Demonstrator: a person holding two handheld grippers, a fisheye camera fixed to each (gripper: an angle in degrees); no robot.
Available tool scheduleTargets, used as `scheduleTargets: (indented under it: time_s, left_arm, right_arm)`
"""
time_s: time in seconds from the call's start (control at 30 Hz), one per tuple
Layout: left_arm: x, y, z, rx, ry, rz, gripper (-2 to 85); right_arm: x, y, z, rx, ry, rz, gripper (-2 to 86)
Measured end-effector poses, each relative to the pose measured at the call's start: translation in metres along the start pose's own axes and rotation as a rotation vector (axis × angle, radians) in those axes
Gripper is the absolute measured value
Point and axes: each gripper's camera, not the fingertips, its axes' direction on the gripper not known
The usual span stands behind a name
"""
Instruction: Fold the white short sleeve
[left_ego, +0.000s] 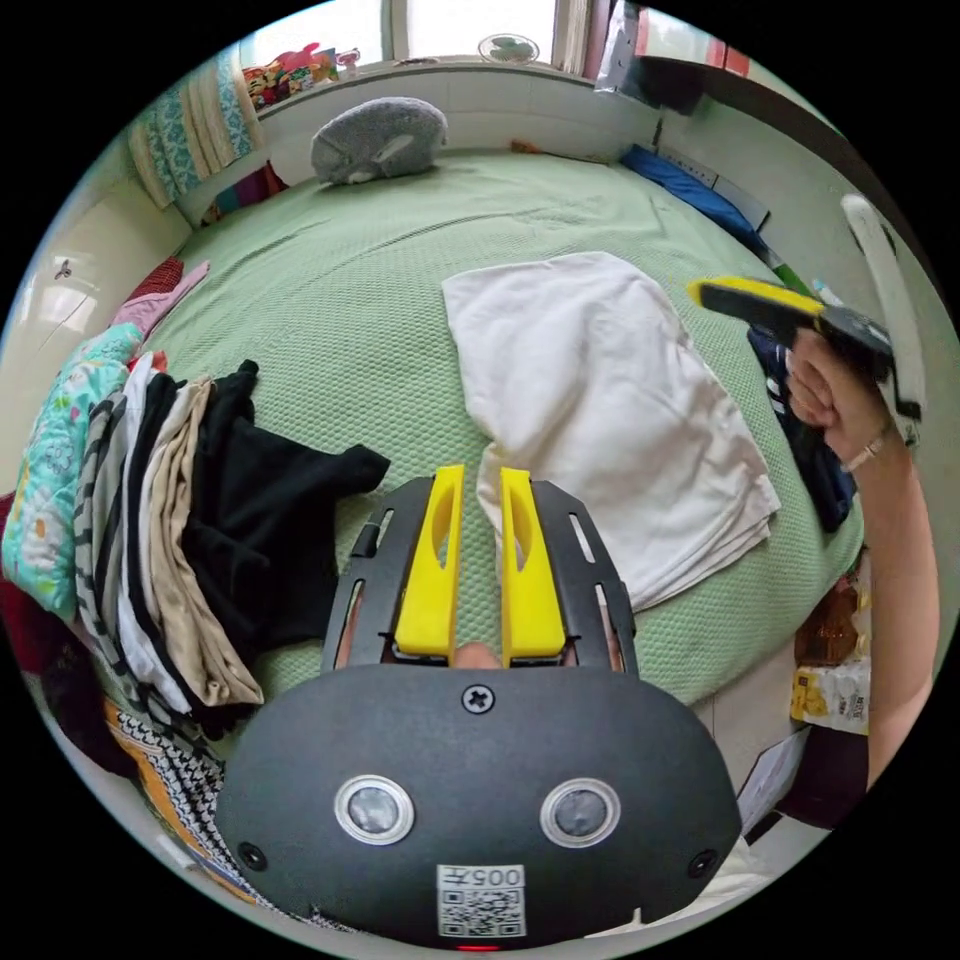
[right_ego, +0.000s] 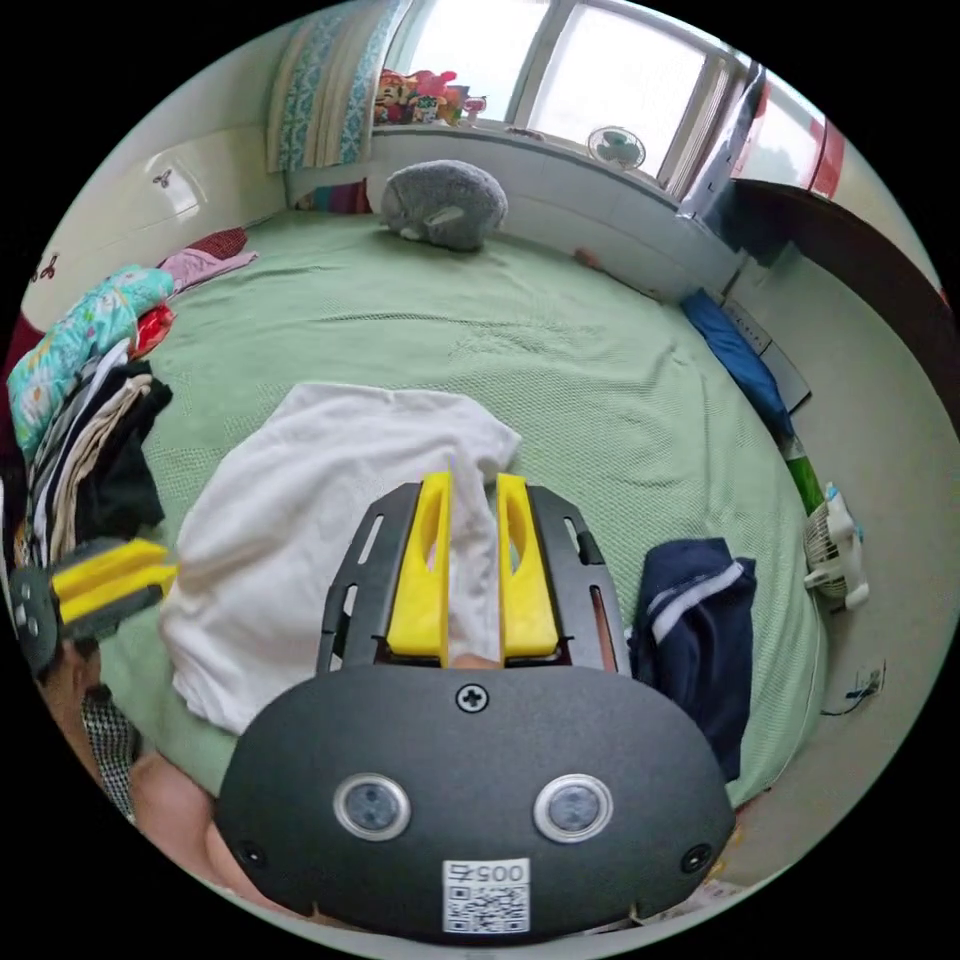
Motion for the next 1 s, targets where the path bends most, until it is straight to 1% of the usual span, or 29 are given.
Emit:
scheduleTargets:
  time_s: [0.13,0.23,0.4,0.5,0.57,0.67,0.7,0.8,0.87,0.93,1.0]
  left_arm:
    - [0.004,0.005,-0.013,0.009,0.065,0.01,7.2]
    - [0.03,0.007,-0.014,-0.004,0.133,0.083,8.0]
    - [0.113,0.008,0.003,-0.01,0.16,0.229,9.7]
    - [0.147,-0.003,0.015,-0.015,0.228,0.23,10.7]
    - [0.162,-0.012,0.02,-0.014,0.249,0.227,11.3]
    - [0.184,-0.028,0.029,-0.016,0.197,0.226,11.9]
    - [0.191,-0.033,0.036,-0.049,0.195,0.238,12.1]
    - [0.2,-0.038,0.046,-0.1,0.129,0.253,12.1]
    - [0.197,-0.038,0.042,-0.102,0.125,0.25,11.8]
    - [0.191,-0.036,0.037,-0.11,0.121,0.241,10.3]
    - [0.176,-0.033,0.024,-0.092,0.114,0.227,5.5]
  right_arm:
    - [0.019,0.052,-0.027,-0.04,-0.068,0.03,5.1]
    - [0.029,0.087,-0.04,-0.077,-0.09,0.056,6.1]
    - [0.034,0.136,-0.047,-0.119,-0.009,0.1,6.7]
    - [0.027,0.149,-0.042,-0.168,0.017,0.052,6.7]
    - [0.029,0.154,-0.044,-0.163,0.03,0.05,6.6]
    - [0.036,0.16,-0.045,-0.188,-0.003,0.085,6.4]
    - [0.038,0.163,-0.044,-0.199,-0.032,0.089,6.5]
    - [0.039,0.167,-0.044,-0.197,-0.056,0.092,7.0]
    - [0.039,0.169,-0.043,-0.197,-0.066,0.085,7.0]
    - [0.038,0.17,-0.043,-0.195,-0.062,0.078,6.7]
    - [0.038,0.173,-0.044,-0.192,-0.081,0.081,6.0]
